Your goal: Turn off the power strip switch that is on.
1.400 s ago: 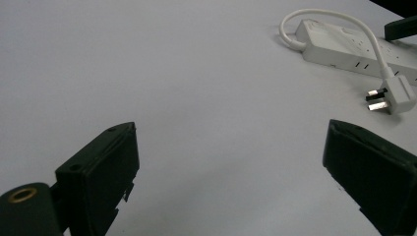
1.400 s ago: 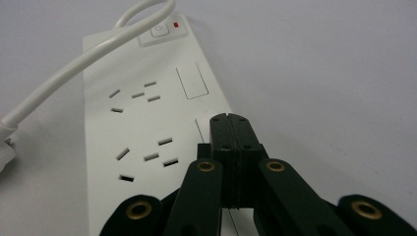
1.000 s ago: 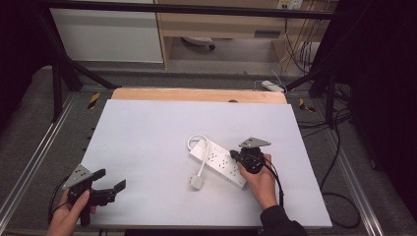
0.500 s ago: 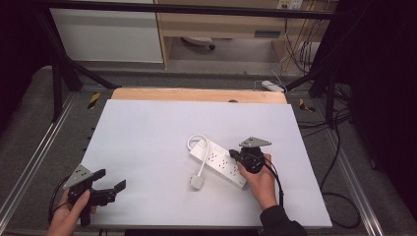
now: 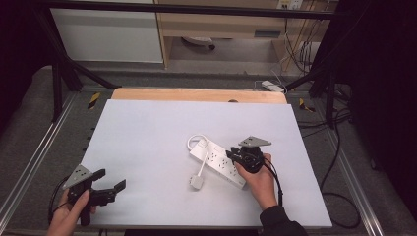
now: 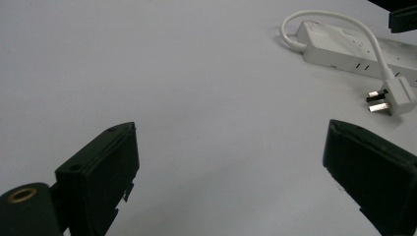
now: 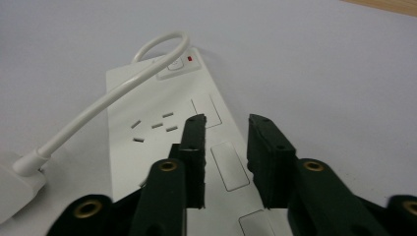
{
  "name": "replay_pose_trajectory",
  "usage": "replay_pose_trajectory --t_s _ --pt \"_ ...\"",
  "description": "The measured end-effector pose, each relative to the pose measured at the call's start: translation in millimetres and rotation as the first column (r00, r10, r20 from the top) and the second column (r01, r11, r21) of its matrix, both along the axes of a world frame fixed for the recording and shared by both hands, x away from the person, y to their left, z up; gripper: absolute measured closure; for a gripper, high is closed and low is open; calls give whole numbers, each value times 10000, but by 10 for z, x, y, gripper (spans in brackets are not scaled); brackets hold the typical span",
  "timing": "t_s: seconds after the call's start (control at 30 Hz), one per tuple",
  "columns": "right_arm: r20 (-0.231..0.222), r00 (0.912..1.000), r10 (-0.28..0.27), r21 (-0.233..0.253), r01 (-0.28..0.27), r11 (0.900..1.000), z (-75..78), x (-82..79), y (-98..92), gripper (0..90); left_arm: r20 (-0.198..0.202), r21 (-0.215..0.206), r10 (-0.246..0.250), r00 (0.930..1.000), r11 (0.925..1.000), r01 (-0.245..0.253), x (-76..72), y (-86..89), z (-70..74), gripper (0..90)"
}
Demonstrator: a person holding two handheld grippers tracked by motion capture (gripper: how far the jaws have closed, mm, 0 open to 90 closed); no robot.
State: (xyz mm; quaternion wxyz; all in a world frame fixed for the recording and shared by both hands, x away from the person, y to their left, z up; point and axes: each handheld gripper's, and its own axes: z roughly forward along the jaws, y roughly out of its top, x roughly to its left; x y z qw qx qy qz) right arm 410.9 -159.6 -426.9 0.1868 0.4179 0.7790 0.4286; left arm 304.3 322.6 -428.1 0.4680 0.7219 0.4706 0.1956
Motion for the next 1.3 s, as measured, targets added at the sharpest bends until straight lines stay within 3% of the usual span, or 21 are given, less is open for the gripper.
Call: replay_pose_trajectory --t_s 0.37,0.57,0.7,1.0,1.3 --pt "158 9994 -318 5 318 9995 78 5 43 252 -10 0 1 10000 10000 -1 2 0 -1 69" --pt "368 9979 -527 115 523 9986 133 -1 66 84 -18 -44 37 10000 10000 -37 1 2 -1 67" --pt "392 9975 -586 212 578 9981 165 -6 79 49 -31 -64 36 10000 10000 -36 2 3 -2 67" --pt "968 9936 -579 68 575 9983 191 -39 96 40 -52 -39 56 10000 10000 -56 3 6 -2 67" --pt "764 9961 -435 248 417 9988 223 -35 48 27 -79 -54 91 9999 9999 -91 5 11 -4 67"
